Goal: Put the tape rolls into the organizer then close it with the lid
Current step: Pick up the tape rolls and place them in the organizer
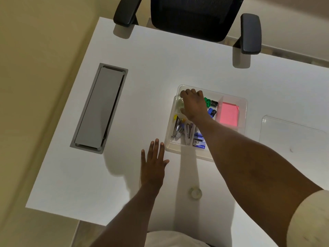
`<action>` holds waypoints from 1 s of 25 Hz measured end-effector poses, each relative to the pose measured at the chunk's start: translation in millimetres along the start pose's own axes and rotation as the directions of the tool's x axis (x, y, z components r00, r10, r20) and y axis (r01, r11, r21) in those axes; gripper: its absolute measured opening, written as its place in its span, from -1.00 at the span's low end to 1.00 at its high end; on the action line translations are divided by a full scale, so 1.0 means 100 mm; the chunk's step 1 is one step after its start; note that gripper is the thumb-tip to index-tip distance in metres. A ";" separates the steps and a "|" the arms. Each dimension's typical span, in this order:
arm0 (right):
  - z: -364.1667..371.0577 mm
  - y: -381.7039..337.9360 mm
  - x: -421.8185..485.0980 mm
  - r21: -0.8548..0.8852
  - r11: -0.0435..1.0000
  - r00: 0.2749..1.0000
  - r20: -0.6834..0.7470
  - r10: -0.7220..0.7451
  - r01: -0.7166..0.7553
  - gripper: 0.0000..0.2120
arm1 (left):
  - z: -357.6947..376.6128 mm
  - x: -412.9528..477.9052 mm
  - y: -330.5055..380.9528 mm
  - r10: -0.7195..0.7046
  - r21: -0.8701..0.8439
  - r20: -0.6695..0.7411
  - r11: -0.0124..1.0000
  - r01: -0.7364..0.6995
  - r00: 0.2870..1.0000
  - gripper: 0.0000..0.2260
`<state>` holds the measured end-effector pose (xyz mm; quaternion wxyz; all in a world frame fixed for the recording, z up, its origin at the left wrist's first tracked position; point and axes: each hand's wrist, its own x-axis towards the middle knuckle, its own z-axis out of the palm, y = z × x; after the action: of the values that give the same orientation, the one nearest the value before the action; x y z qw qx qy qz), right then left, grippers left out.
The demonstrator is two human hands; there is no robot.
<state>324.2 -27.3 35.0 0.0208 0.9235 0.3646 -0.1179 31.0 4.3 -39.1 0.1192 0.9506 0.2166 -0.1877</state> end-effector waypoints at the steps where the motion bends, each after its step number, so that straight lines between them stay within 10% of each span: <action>1: 0.00 0.00 0.00 -0.001 1.000 1.000 0.002 -0.002 0.002 -0.52 | 0.00 0.00 0.00 0.000 -0.001 -0.002 1.000 0.000 1.000 -0.34; 15: 0.10 -0.15 -0.84 0.117 0.993 0.958 -0.287 0.018 0.016 -0.75 | -0.14 0.00 0.07 -0.014 -0.028 0.051 0.999 0.016 0.999 -0.35; 25: 0.65 -0.39 -2.09 0.244 0.969 0.984 -0.178 0.020 0.024 -0.76 | -0.30 -0.01 0.17 -0.028 -0.001 0.112 1.000 0.029 0.993 -0.33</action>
<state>136.8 -146.1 22.6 -0.1264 0.9254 0.3486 -0.0786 47.3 -1.9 -9.5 0.1295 0.9352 0.2233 -0.2422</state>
